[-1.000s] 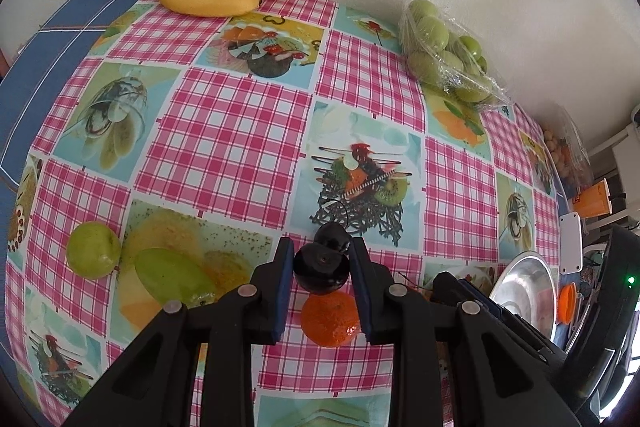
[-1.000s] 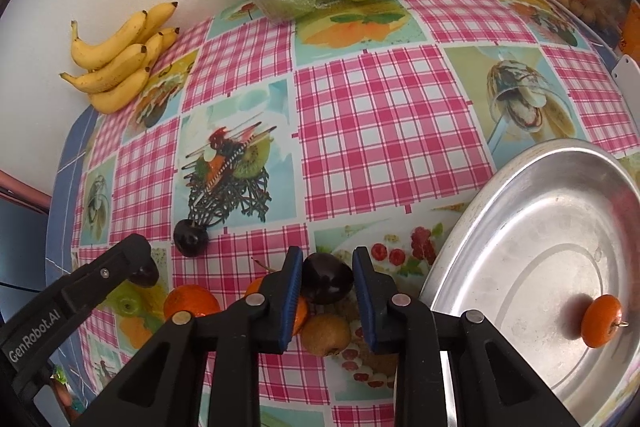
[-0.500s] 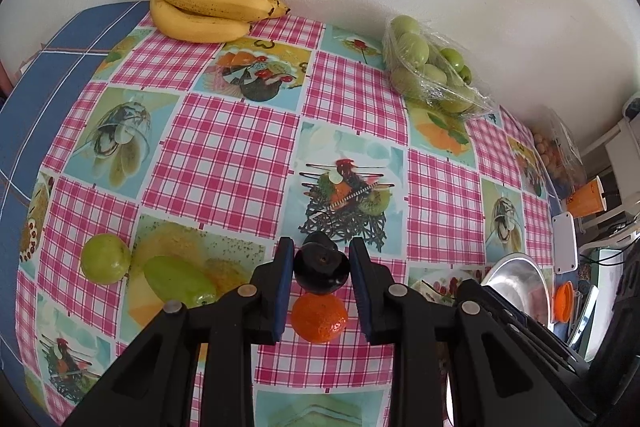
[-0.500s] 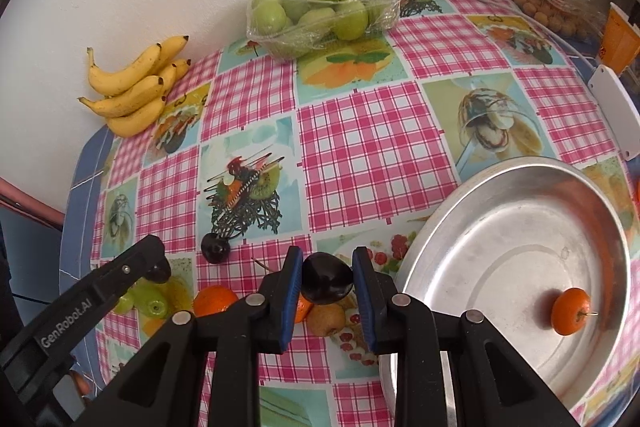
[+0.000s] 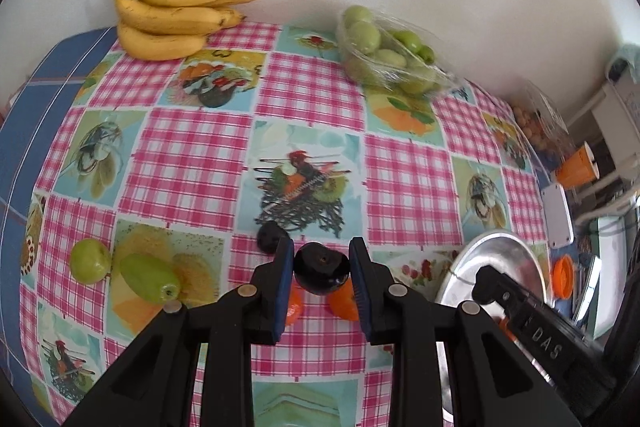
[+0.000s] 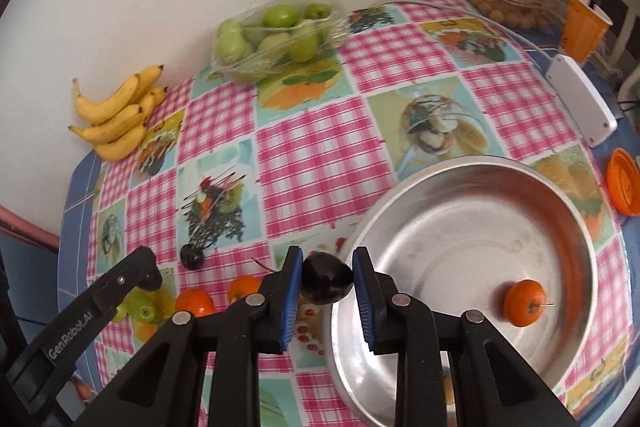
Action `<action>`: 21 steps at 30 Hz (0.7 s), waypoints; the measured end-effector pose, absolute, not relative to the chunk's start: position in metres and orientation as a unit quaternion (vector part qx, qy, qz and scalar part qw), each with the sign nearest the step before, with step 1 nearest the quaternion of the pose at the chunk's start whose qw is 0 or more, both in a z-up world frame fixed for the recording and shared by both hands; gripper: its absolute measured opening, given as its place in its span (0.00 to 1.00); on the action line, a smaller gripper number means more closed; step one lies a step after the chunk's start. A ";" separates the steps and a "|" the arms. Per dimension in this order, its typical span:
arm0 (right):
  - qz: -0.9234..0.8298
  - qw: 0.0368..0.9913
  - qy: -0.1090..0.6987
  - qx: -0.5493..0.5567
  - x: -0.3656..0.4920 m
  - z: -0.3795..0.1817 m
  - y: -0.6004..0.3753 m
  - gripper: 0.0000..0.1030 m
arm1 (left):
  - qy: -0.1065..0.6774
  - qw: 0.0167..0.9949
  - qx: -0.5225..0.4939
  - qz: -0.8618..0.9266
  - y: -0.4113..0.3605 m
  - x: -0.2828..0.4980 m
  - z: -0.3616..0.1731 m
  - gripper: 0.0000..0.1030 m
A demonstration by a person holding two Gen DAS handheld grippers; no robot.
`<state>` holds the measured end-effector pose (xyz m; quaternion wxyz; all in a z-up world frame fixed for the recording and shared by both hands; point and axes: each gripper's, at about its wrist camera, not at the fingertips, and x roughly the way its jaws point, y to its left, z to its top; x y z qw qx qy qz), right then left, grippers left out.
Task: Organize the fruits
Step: 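Carry both dark plums over the steel bowl and open both tools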
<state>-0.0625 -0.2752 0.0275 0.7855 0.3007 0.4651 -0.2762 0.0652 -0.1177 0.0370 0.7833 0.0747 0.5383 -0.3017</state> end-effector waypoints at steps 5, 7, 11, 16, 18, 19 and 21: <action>-0.311 0.770 0.453 0.324 -0.087 0.026 -0.300 0.27 | 0.525 0.776 0.118 -0.328 -0.147 0.034 0.039 0.28; -0.328 0.763 0.450 0.329 -0.097 0.026 -0.309 0.27 | 0.517 0.772 0.140 -0.342 -0.160 0.019 0.040 0.28; -0.352 0.748 0.439 0.352 -0.120 0.024 -0.327 0.27 | 0.503 0.758 0.179 -0.374 -0.187 -0.013 0.038 0.28; -0.373 0.735 0.428 0.370 -0.143 0.023 -0.346 0.27 | 0.490 0.739 0.220 -0.407 -0.211 -0.050 0.033 0.28; -0.378 0.732 0.426 0.374 -0.149 0.022 -0.350 0.27 | 0.489 0.733 0.231 -0.414 -0.217 -0.059 0.029 0.28; -0.381 0.730 0.426 0.374 -0.151 0.021 -0.352 0.27 | 0.489 0.731 0.236 -0.414 -0.220 -0.062 0.027 0.28; -0.383 0.728 0.428 0.375 -0.152 0.019 -0.354 0.27 | 0.488 0.727 0.250 -0.412 -0.223 -0.068 0.020 0.28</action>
